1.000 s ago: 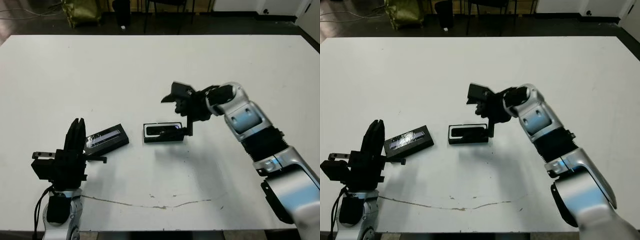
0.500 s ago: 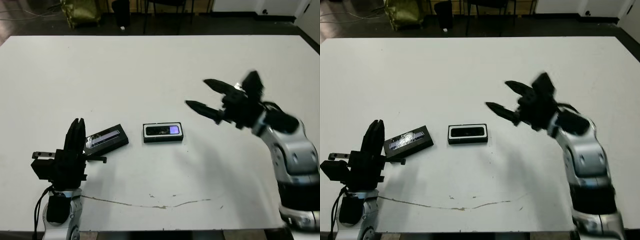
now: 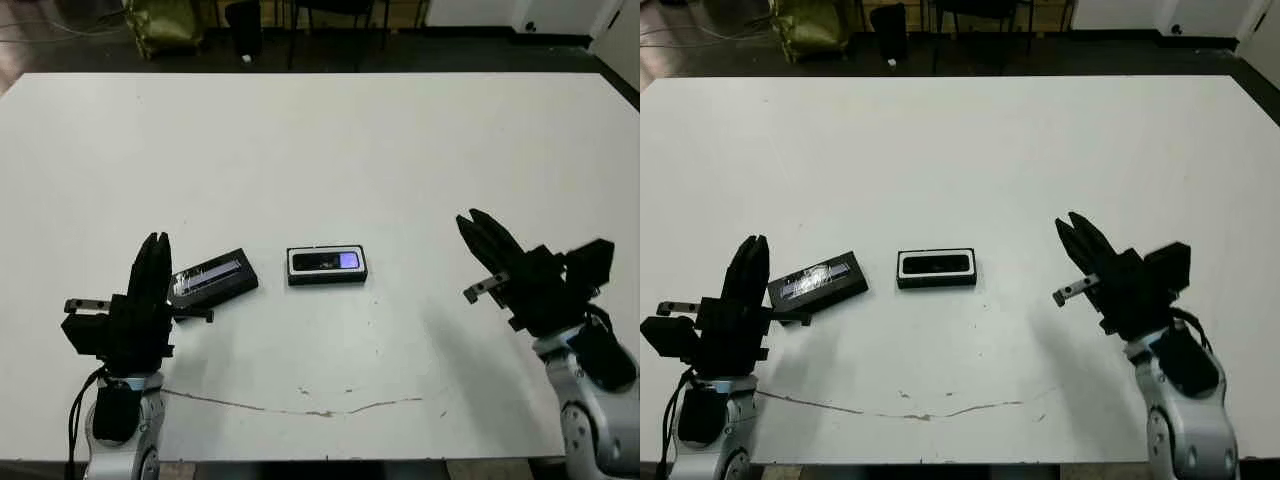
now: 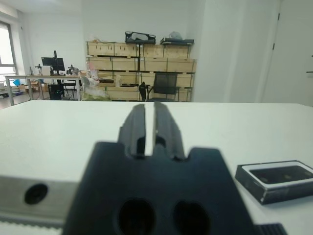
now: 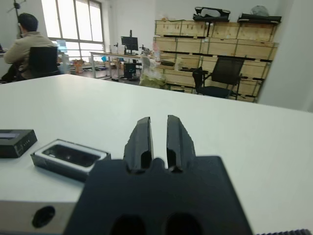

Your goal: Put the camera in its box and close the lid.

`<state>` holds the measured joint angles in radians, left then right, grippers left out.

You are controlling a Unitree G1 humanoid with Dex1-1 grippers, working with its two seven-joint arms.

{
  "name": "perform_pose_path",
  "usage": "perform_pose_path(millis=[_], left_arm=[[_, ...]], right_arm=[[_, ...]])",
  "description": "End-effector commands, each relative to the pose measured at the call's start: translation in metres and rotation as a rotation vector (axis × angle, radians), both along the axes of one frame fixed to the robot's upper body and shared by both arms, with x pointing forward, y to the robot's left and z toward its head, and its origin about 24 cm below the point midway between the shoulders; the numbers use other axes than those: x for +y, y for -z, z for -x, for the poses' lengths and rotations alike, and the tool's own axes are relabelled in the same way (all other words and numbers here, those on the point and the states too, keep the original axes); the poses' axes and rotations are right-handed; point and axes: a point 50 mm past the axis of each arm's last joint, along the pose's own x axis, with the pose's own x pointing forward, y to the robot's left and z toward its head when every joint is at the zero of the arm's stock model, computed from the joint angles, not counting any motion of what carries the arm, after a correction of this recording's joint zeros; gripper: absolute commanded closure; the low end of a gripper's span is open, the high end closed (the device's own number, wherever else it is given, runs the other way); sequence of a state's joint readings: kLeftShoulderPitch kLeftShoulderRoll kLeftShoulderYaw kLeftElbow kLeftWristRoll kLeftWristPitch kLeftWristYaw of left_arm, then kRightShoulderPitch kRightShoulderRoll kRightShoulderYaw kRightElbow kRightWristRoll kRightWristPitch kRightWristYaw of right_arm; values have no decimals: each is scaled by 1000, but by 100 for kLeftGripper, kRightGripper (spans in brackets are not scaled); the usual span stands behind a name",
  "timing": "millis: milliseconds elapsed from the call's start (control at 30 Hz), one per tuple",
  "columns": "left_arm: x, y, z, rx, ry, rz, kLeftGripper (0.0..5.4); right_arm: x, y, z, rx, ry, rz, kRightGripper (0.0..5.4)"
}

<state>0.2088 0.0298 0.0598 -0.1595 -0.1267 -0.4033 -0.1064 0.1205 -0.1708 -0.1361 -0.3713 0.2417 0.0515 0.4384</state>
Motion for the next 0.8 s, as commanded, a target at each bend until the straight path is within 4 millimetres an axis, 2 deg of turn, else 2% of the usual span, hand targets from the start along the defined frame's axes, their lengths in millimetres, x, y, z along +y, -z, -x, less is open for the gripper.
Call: perform_pose_path(millis=[33, 267, 500, 800], left_arm=[[3, 3, 0, 24, -2, -18, 540], [5, 2, -3, 13, 12, -23, 540], [6, 0, -4, 14, 14, -29, 540], [11, -6, -2, 26, 70, -74, 540]], right_arm=[[3, 15, 5, 14, 86, 23, 539], [16, 29, 9, -99, 240, 19, 539], [22, 26, 8, -163, 255, 8, 539], [22, 26, 8, -149, 282, 18, 539]])
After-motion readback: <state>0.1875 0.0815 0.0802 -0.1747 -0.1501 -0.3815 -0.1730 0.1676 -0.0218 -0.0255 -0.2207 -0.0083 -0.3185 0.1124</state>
